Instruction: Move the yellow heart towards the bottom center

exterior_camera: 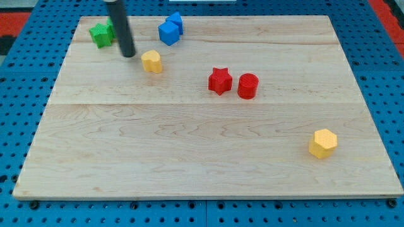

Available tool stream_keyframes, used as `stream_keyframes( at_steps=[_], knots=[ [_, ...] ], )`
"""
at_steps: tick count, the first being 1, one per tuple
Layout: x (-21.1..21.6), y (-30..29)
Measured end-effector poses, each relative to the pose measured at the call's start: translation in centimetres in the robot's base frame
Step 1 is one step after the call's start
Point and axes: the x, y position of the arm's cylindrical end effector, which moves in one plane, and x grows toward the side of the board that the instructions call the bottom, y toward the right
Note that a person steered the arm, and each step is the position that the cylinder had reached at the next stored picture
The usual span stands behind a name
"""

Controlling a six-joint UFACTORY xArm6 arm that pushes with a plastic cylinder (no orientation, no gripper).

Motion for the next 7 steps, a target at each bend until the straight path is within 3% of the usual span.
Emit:
stream_keyframes(
  at_steps=[1,2,4,5,6,7],
  knots=[
    [2.4,4.8],
    [8.4,3.8],
    [9.5,1.6],
    [12.5,9.2],
    [14.0,11.7],
    [11.3,4.7]
  ],
)
